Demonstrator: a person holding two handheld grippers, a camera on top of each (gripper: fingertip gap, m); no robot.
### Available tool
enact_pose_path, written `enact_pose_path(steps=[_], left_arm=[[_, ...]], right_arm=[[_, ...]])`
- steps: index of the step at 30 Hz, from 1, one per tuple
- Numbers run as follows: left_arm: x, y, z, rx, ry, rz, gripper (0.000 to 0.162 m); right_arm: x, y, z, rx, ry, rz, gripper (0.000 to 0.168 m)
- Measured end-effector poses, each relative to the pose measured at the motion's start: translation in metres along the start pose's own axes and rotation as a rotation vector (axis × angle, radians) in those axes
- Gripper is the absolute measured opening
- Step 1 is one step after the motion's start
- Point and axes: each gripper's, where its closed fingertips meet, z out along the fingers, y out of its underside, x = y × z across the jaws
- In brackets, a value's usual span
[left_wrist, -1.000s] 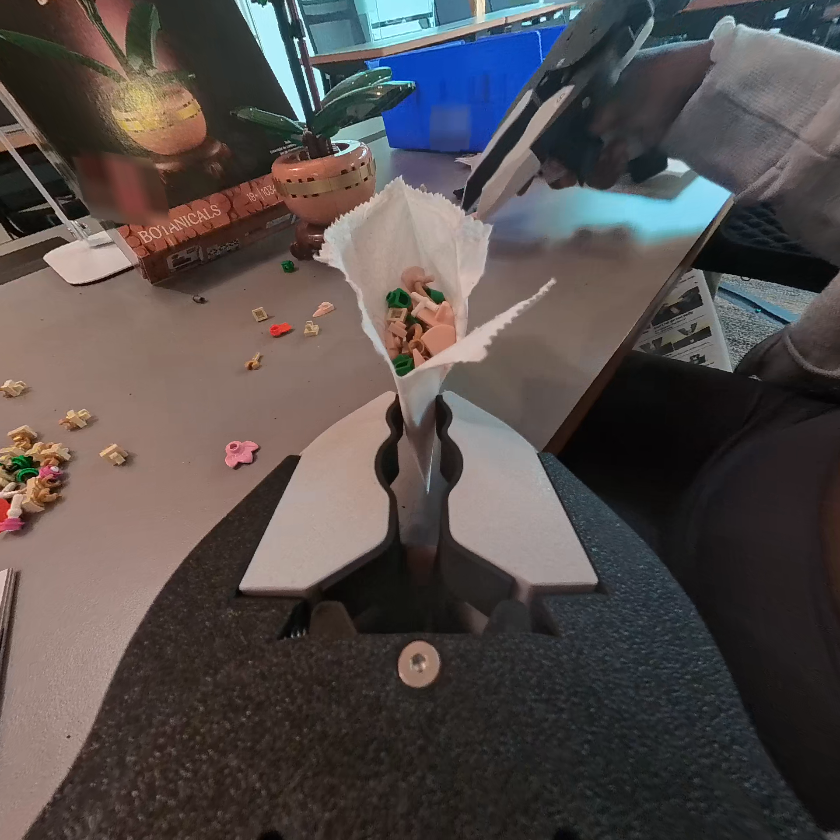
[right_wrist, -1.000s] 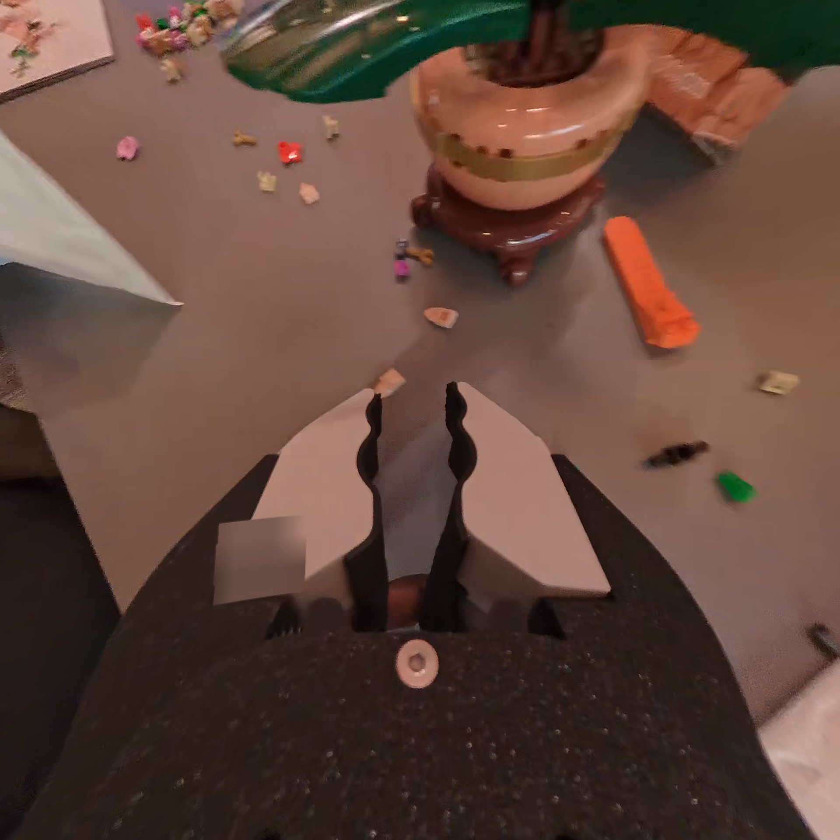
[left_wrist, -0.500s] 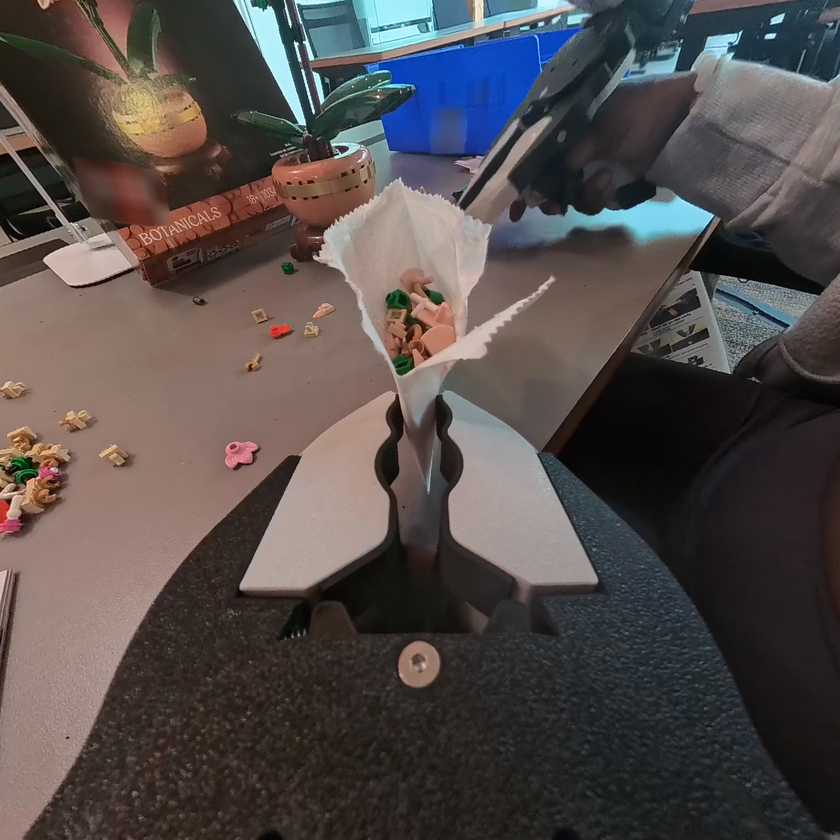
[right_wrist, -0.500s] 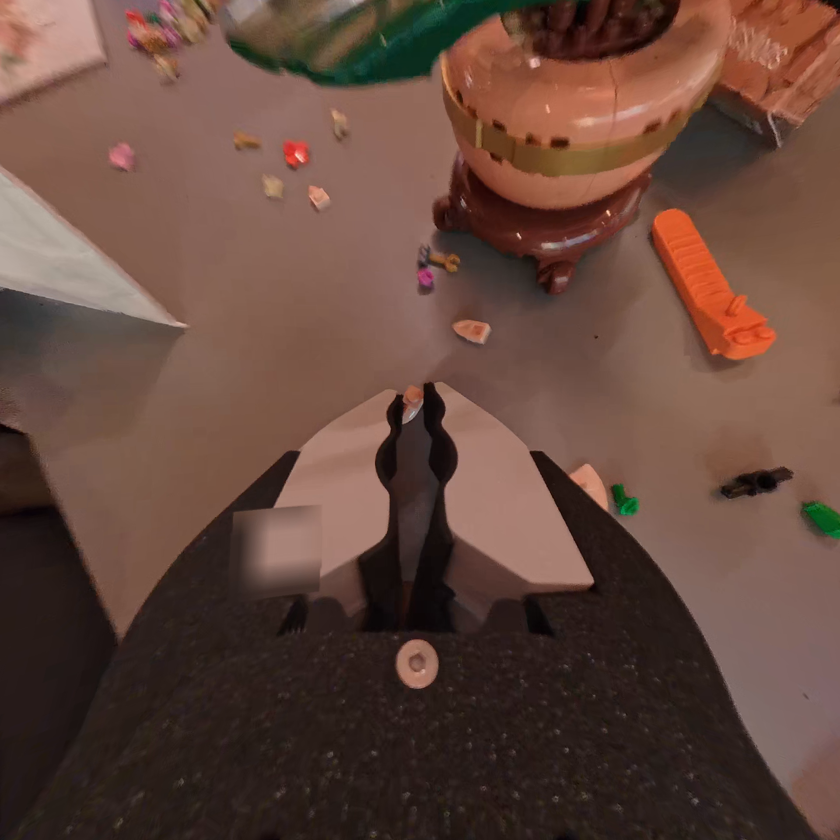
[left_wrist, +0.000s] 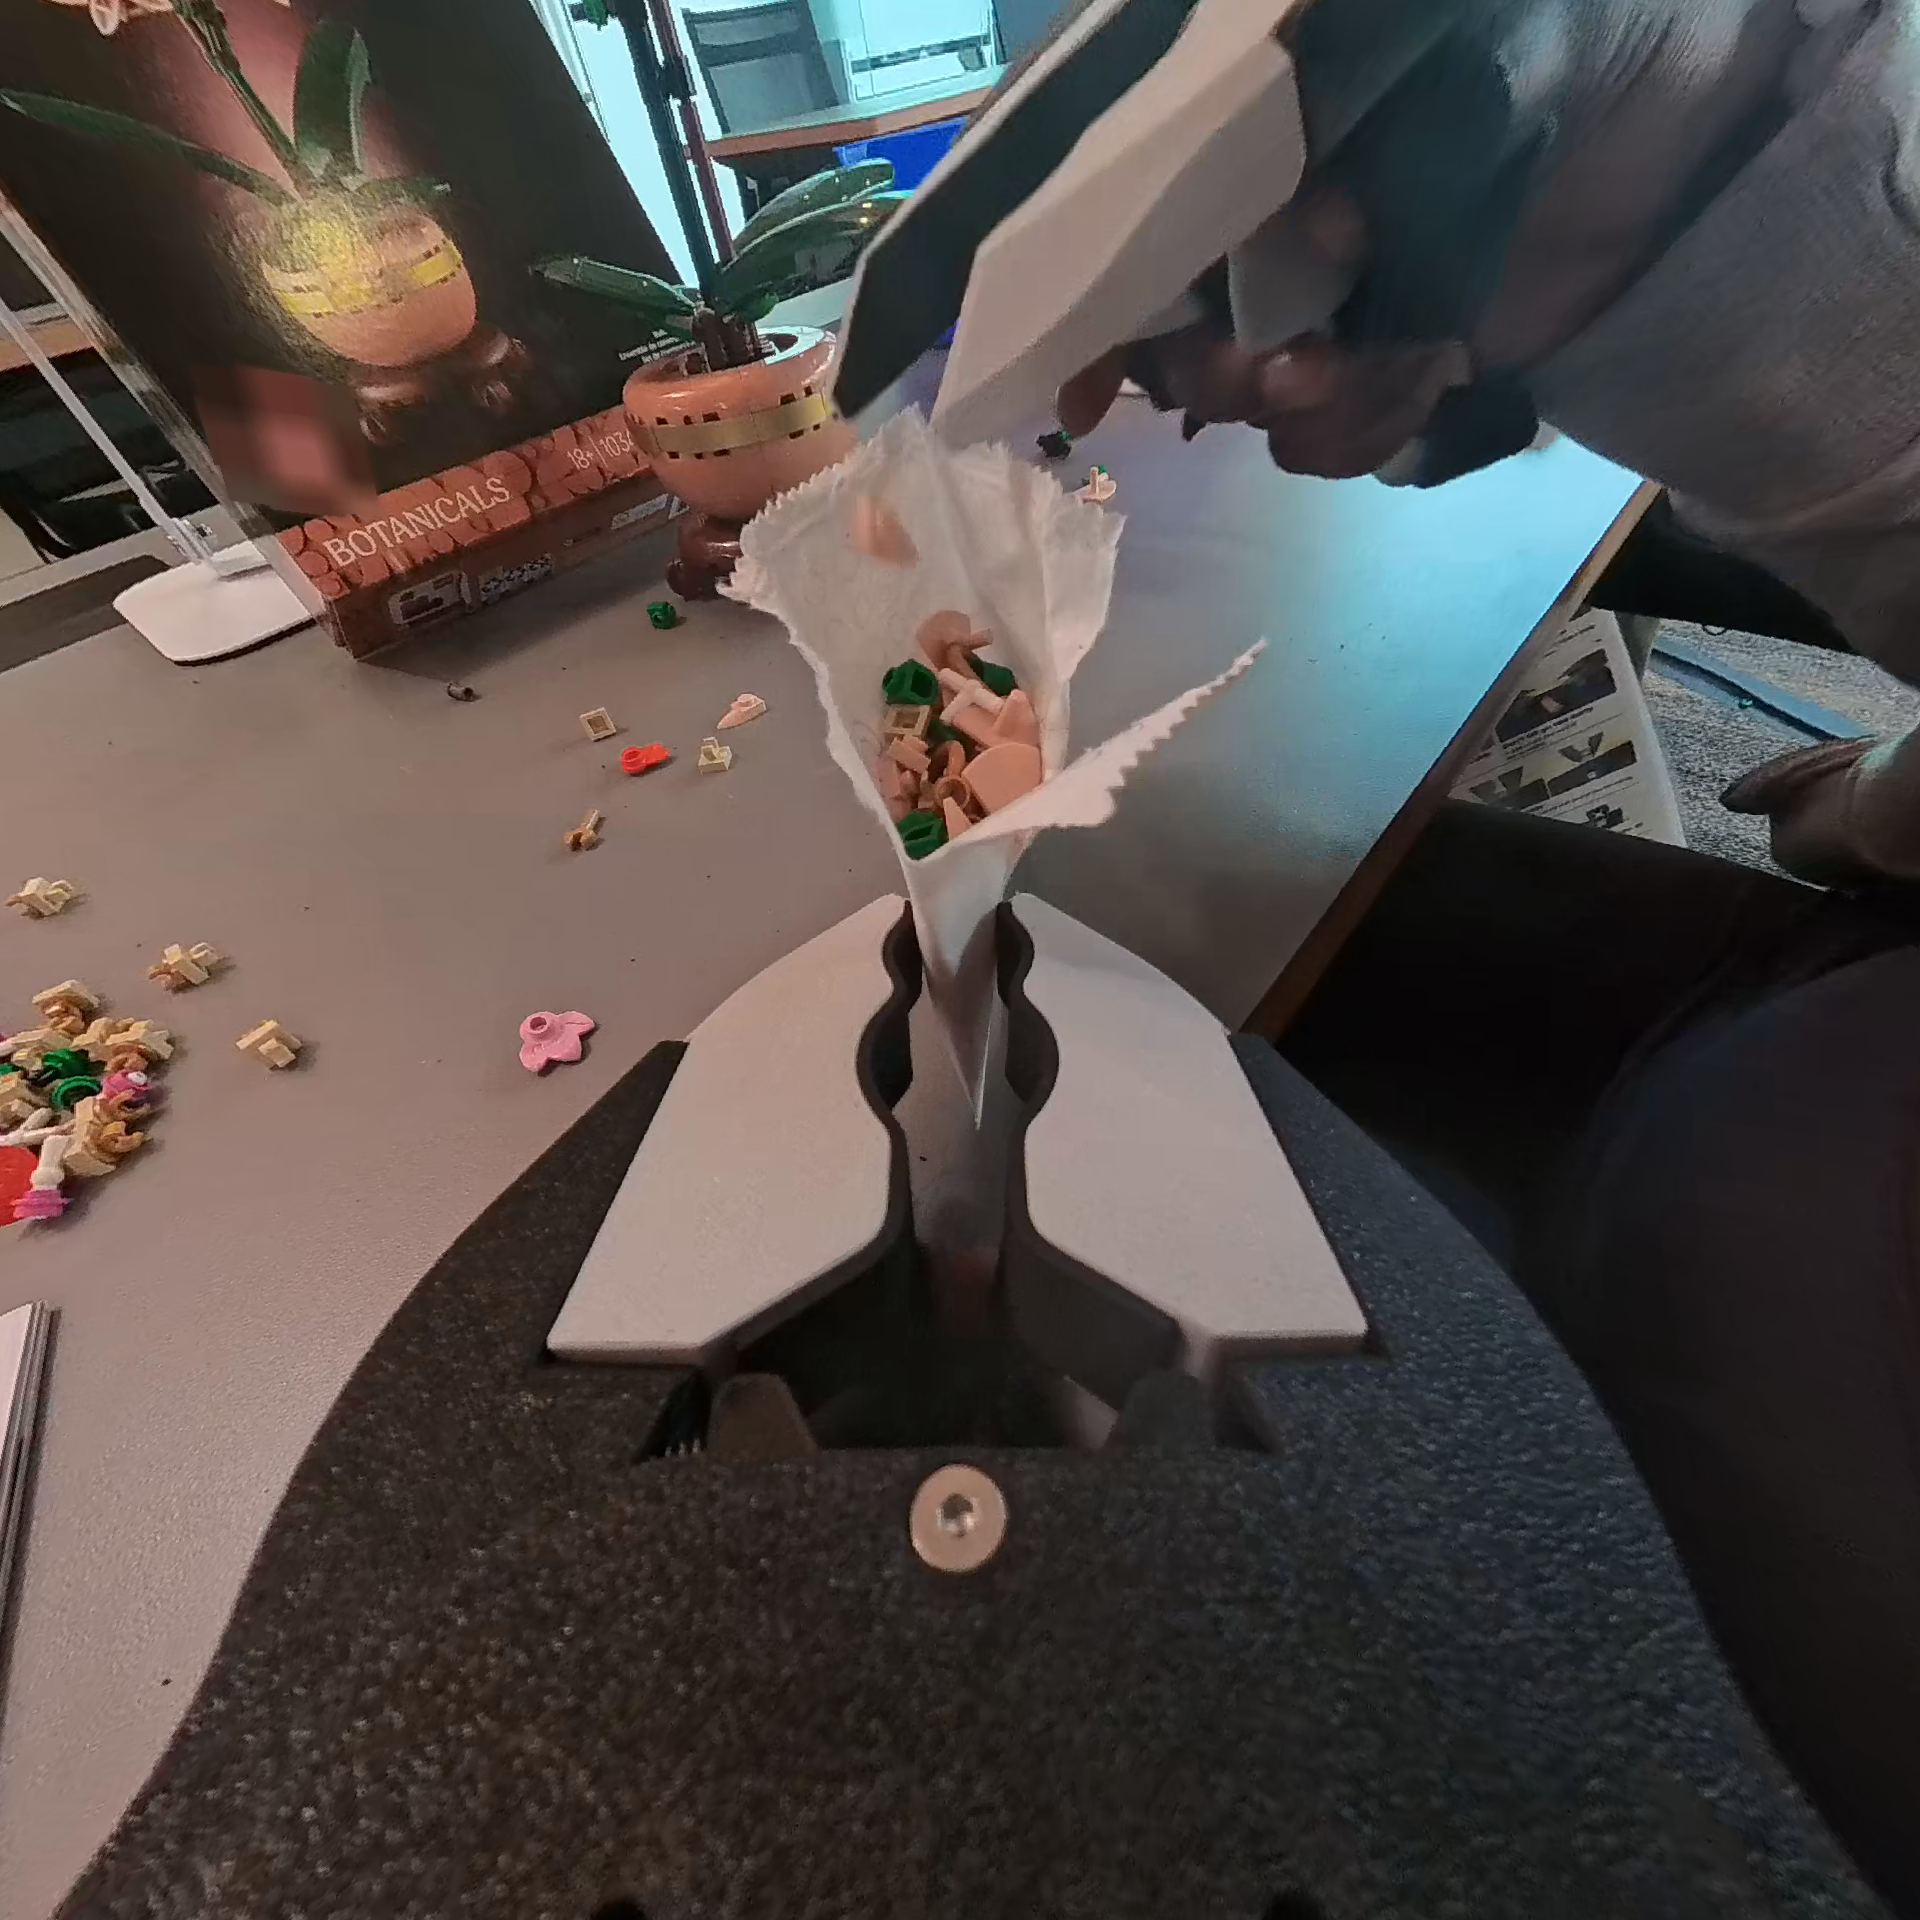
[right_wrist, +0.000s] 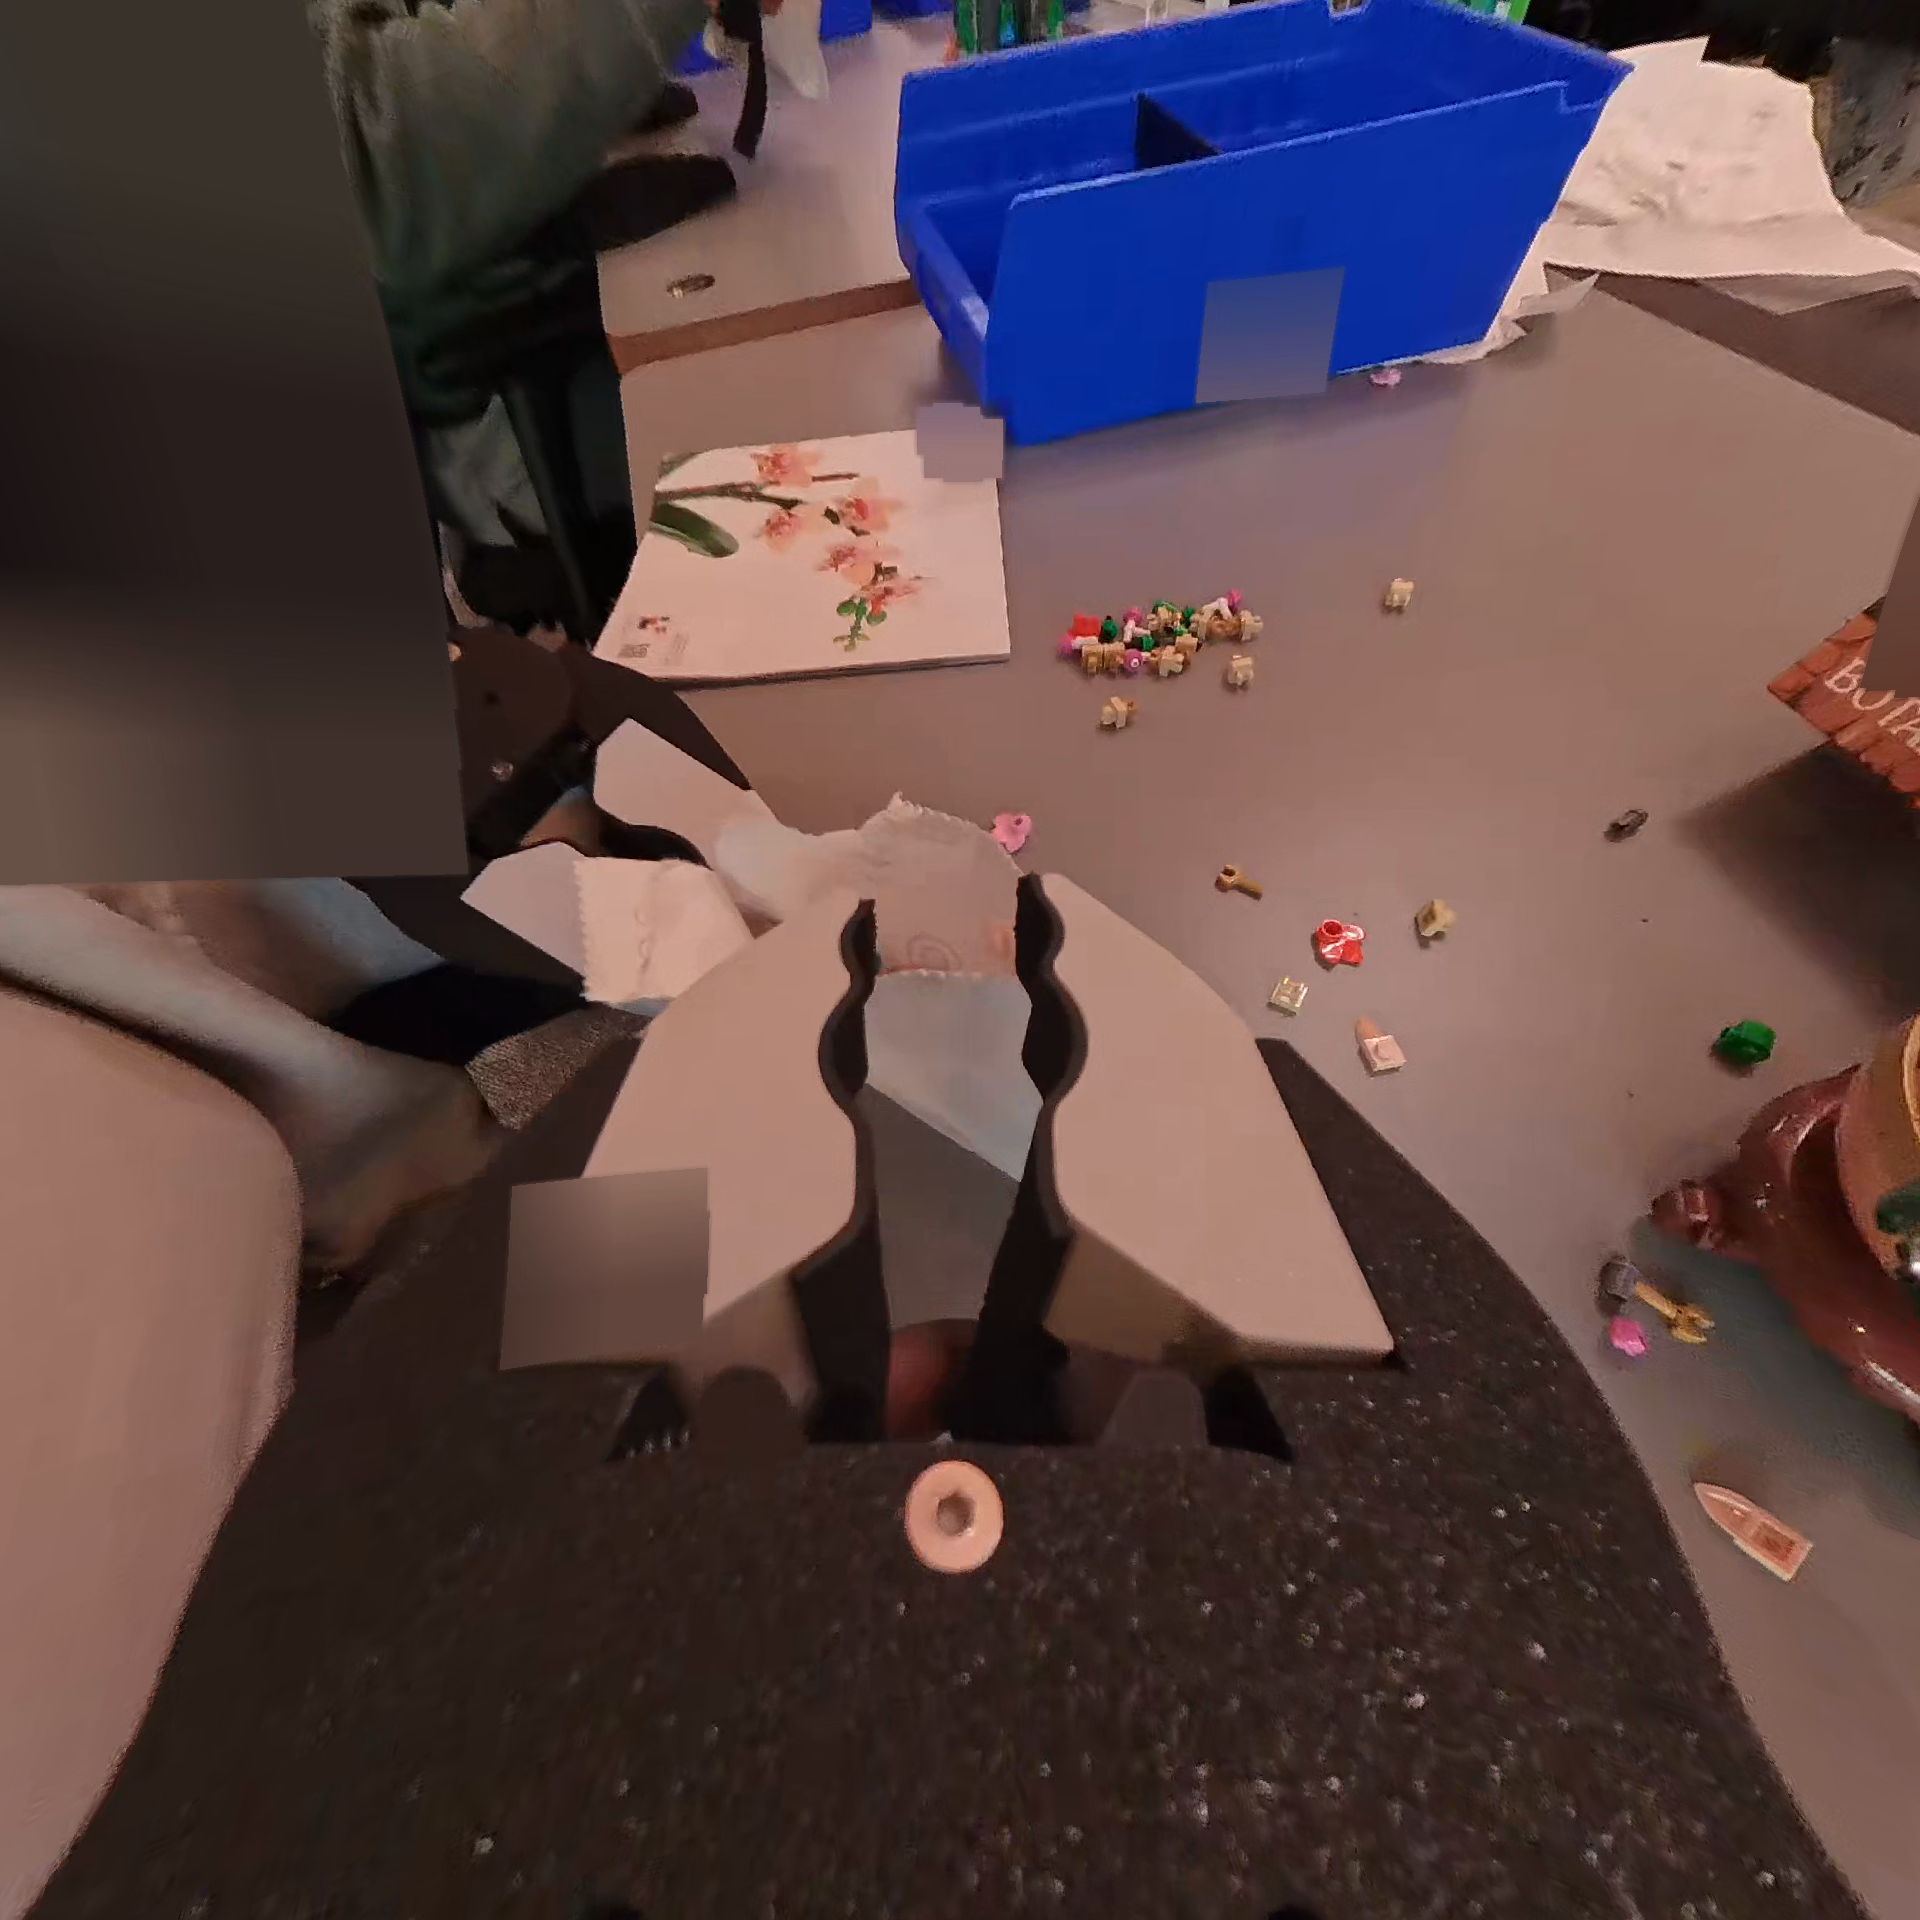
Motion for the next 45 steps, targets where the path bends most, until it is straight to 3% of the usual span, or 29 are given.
enact_pose_path(steps=[4,8,11,15,20,24,29,33,39,42,45], left_arm=[[0.000,0.000,0.000,0.000,0.001,-0.004,0.013],[0.000,0.000,0.001,0.000,0.001,-0.002,0.013],[0.001,0.000,0.000,0.000,0.002,-0.001,0.013],[0.000,0.000,0.001,-0.001,0.003,-0.002,0.013],[0.001,0.000,0.001,-0.004,-0.001,0.002,0.013],[0.001,0.000,0.001,-0.005,-0.002,0.004,0.013],[0.001,0.000,0.001,-0.006,-0.001,0.005,0.013],[0.001,0.000,0.001,-0.005,-0.003,0.007,0.013],[0.000,0.000,0.000,-0.004,-0.003,0.006,0.013],[0.000,0.000,0.000,-0.004,-0.005,0.008,0.013],[0.000,0.000,0.000,-0.003,-0.008,0.014,0.013]], right_arm=[[-0.001,0.000,-0.013,0.025,-0.015,0.021,0.028],[0.030,0.011,-0.040,0.027,0.105,0.015,0.033],[0.102,0.057,-0.087,-0.114,0.394,0.094,0.033],[0.151,0.124,-0.133,-0.294,0.581,0.293,0.030],[0.159,0.133,-0.131,-0.328,0.617,0.251,0.030],[0.161,0.132,-0.128,-0.322,0.600,0.258,0.011],[0.161,0.131,-0.130,-0.308,0.594,0.260,0.003],[0.153,0.113,-0.129,-0.212,0.555,0.271,0.003],[0.044,-0.013,-0.082,0.205,0.132,0.093,0.003],[-0.003,-0.033,-0.039,0.199,0.003,-0.003,0.004],[-0.009,-0.018,-0.004,0.075,0.022,-0.052,0.010]])
